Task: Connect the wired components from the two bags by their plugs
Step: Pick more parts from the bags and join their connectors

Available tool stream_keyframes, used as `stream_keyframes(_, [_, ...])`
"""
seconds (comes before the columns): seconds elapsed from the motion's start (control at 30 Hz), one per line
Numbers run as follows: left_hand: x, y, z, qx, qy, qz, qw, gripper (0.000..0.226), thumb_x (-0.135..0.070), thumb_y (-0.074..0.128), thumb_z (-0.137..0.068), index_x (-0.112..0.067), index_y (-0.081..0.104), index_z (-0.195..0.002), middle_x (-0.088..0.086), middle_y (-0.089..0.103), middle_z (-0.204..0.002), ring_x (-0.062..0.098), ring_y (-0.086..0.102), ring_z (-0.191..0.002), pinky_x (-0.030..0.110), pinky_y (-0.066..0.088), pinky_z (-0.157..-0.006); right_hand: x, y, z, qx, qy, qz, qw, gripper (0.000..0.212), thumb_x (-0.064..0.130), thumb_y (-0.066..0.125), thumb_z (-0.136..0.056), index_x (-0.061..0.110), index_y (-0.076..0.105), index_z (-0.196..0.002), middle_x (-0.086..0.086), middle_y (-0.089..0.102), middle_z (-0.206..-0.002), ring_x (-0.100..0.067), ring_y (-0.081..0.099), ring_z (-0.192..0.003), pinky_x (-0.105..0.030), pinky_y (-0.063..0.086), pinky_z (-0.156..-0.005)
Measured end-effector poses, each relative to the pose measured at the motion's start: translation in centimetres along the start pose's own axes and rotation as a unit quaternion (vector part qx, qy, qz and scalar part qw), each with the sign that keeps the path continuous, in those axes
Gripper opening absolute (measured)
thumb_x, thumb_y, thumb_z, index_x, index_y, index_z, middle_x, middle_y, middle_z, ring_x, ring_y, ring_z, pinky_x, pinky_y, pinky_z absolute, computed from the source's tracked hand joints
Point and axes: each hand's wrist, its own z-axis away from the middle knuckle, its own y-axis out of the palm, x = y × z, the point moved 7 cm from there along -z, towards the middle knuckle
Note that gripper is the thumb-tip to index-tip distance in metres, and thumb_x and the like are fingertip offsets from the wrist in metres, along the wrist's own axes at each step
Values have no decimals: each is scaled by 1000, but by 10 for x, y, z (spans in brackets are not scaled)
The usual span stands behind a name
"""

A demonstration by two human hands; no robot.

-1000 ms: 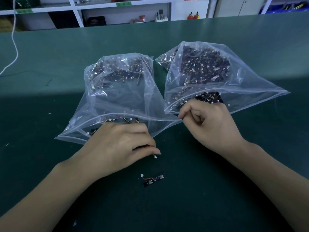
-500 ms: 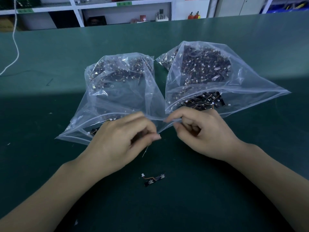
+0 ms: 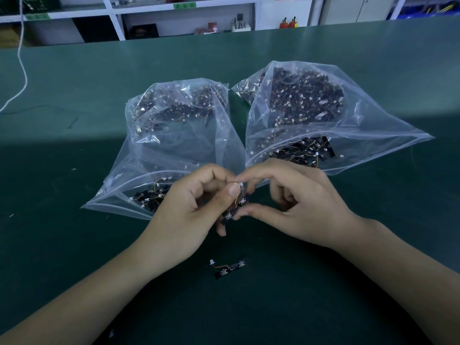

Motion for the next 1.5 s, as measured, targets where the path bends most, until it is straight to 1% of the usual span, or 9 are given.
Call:
stream_keyframes(0.1, [1, -3, -1, -9, -9, 33, 999, 13, -17, 66, -99, -5, 68, -104, 6, 75, -83, 10, 63, -64, 24, 52, -55, 8, 0, 0, -26, -57, 21, 998, 18, 32, 82, -96, 20, 81, -109, 9, 72, -102, 6, 58, -71, -15, 47, -68])
stream_keyframes(0.17, [1, -4, -1, -18, -11, 47, 999, 16, -21, 69, -95, -7, 68, -104, 9, 73, -79, 14, 63, -63, 25, 51, -52, 11, 0, 0, -37, -81, 19, 996, 15, 24, 82, -97, 11, 82, -103, 3, 76, -102, -5, 71, -85, -30, 59, -71])
stream_keyframes(0.23, [3, -4, -1, -23, -20, 55, 998, 20, -26, 71, -93, -12, 67, -107, 10, 73, -77, 16, 64, -61, 25, 50, -48, 12, -1, -1, -45, -87, 10, 995, 13, 19, 82, -96, 7, 82, -101, 1, 77, -102, -15, 74, -85, -34, 61, -72])
stream_keyframes(0.3, [4, -4, -1, -23, -24, 49, 998, 18, -27, 69, -96, -16, 67, -110, 11, 75, -79, 18, 64, -58, 26, 49, -45, 10, -4, -2, -51, -77, 4, 996, 11, 16, 80, -97, 5, 82, -99, 2, 76, -97, -12, 72, -79, -29, 57, -70])
stream_keyframes(0.4, [1, -6, 1, -28, 1, 39, 999, 17, -36, 64, -107, -20, 69, -108, 10, 75, -86, 20, 66, -59, 27, 50, -44, 4, -9, -2, -66, -46, 35, 996, 11, 18, 78, -99, 8, 81, -96, 17, 65, -91, 9, 57, -75, -10, 42, -73])
stream_keyframes(0.5, [-7, -9, 5, -35, 54, -28, 998, 23, -47, 72, -97, -25, 72, -104, 3, 75, -92, 17, 68, -65, 28, 52, -47, -3, -12, -2, -76, -18, 71, 994, 11, 19, 76, -100, 10, 78, -94, 31, 49, -92, 17, 49, -74, -6, 35, -69])
stream_keyframes(0.67, [-14, -16, 6, -103, 120, -169, 973, 11, -38, 79, -91, -31, 76, -100, -10, 77, -92, 18, 72, -74, 34, 57, -52, -5, -8, -2, -71, 5, 61, 996, 16, 29, 70, -103, 15, 74, -95, 37, 49, -89, 8, 47, -64, -8, 34, -67])
stream_keyframes(0.9, [-17, -22, 7, -132, 137, -191, 963, 6, -35, 77, -94, -30, 75, -97, -14, 73, -85, 13, 66, -63, 24, 51, -53, -1, -7, -3, -64, 13, 39, 997, 19, 37, 76, -97, 18, 74, -101, 39, 53, -88, -6, 44, -54, -21, 43, -58])
stream_keyframes(1.5, [-23, -19, 7, -119, 177, -216, 953, 9, -31, 78, -94, -22, 77, -94, -9, 69, -89, 20, 68, -71, 34, 52, -51, 0, -8, -4, -65, 7, 38, 997, 14, 29, 77, -98, 15, 76, -93, 38, 51, -86, -8, 42, -55, -14, 38, -60])
